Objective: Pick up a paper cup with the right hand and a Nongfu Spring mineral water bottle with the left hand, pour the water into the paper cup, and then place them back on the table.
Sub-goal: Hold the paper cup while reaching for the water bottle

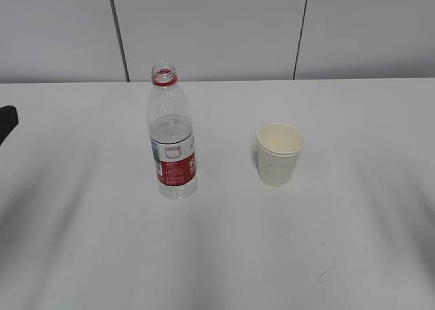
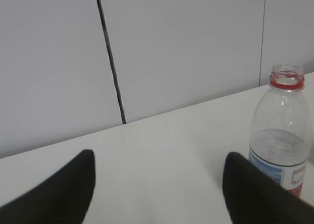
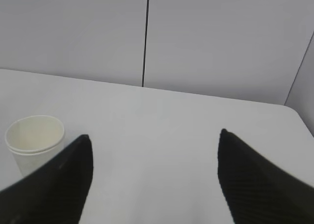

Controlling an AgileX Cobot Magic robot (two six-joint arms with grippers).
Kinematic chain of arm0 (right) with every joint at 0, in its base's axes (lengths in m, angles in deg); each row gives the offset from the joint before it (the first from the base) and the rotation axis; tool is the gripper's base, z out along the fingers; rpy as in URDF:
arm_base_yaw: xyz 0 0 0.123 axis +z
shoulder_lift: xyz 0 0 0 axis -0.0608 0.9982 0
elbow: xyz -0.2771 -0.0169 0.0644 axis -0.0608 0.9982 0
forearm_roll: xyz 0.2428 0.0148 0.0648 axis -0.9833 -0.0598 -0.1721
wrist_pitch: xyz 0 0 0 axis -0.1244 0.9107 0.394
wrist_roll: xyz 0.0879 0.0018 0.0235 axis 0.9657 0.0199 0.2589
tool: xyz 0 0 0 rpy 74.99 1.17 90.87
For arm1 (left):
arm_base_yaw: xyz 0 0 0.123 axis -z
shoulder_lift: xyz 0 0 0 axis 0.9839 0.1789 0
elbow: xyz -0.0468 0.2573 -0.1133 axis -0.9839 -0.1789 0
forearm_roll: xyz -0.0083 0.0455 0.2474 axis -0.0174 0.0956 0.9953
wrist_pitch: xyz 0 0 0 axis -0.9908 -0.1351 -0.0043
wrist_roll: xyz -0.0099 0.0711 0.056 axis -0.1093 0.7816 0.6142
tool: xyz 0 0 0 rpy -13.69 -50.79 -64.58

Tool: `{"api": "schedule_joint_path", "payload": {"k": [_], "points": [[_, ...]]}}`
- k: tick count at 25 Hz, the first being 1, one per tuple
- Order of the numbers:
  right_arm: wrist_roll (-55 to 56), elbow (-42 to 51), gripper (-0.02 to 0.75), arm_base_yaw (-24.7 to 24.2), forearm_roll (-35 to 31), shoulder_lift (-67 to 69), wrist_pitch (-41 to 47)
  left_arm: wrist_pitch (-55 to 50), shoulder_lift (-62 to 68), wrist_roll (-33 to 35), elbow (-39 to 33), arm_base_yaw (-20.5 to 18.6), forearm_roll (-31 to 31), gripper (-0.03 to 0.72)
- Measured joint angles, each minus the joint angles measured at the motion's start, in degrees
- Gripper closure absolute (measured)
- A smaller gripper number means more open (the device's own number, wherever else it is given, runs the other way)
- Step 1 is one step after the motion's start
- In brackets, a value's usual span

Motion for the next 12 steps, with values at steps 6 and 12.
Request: {"api": "schedule_joint_path", "payload": {"k": [6,12], "points": [[0.1,0.0,0.15,0.0,5.0,6.9,-7.3,10.3,9.5,0.0,0.0,0.0,0.0,0.189],[5.7,-1.7,0.15,0.0,11.2,16.1,-12.0,11.1,14.8,0.0,0.0,0.0,1.4,0.189]]}}
